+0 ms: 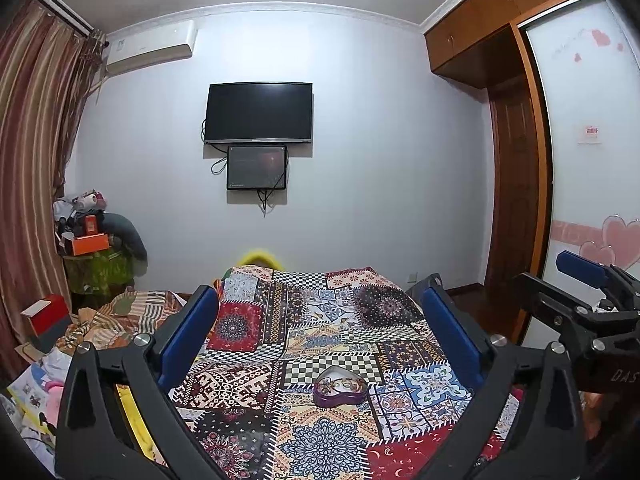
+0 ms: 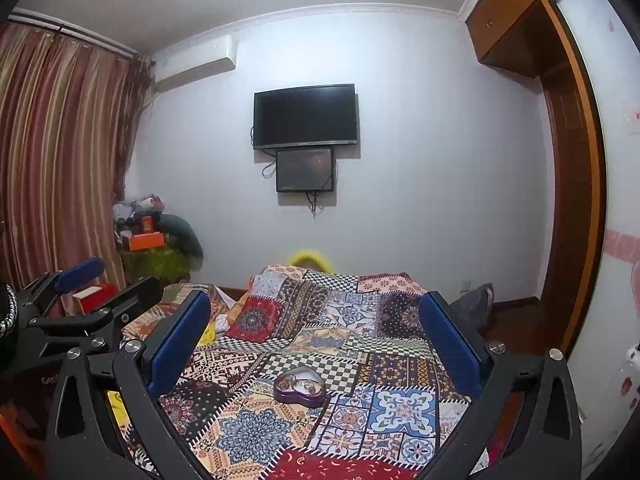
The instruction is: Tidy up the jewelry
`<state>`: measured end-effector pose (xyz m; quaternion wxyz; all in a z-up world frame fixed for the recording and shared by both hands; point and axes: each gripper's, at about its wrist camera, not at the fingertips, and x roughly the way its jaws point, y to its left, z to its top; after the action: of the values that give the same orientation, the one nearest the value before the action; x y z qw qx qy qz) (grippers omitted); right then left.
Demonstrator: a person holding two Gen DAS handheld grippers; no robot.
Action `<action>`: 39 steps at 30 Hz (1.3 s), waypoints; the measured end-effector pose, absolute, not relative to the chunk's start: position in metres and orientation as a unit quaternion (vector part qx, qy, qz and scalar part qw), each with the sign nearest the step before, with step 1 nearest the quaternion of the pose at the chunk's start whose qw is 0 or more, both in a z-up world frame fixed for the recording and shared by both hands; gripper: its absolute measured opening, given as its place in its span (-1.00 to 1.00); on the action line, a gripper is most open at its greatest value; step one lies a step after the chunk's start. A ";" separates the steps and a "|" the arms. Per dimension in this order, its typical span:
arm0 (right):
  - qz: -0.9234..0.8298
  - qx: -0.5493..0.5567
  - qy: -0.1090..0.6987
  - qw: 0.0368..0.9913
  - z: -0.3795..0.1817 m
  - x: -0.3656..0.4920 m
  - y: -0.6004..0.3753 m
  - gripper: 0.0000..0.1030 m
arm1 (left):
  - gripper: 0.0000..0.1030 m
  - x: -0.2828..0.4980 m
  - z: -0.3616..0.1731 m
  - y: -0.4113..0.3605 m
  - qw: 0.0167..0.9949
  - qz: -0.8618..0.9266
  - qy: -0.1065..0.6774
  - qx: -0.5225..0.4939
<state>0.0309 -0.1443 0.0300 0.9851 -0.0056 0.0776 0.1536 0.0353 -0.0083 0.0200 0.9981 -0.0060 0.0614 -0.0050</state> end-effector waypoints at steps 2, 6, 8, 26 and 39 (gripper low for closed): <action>0.154 -0.005 0.079 0.985 0.030 0.031 -0.145 1.00 | 0.99 0.036 0.020 -0.008 0.998 -0.005 0.062 -0.007; 0.154 -0.004 0.081 0.985 0.031 0.033 -0.146 1.00 | 0.99 0.037 0.019 -0.008 0.998 -0.008 0.065 -0.010; 0.151 -0.003 0.083 0.985 0.031 0.034 -0.147 1.00 | 0.99 0.038 0.019 -0.008 0.998 -0.008 0.066 -0.010; 0.145 0.010 0.095 0.985 0.031 0.035 -0.156 1.00 | 0.99 0.040 0.019 -0.009 0.997 -0.015 0.068 -0.011; 0.147 0.012 0.093 0.985 0.033 0.034 -0.155 1.00 | 0.99 0.041 0.016 -0.009 0.997 -0.023 0.072 -0.011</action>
<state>0.0345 -0.1548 0.0326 0.9847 0.0116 0.0928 0.1468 0.0408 -0.0092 0.0157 0.9971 -0.0107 0.0717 -0.0233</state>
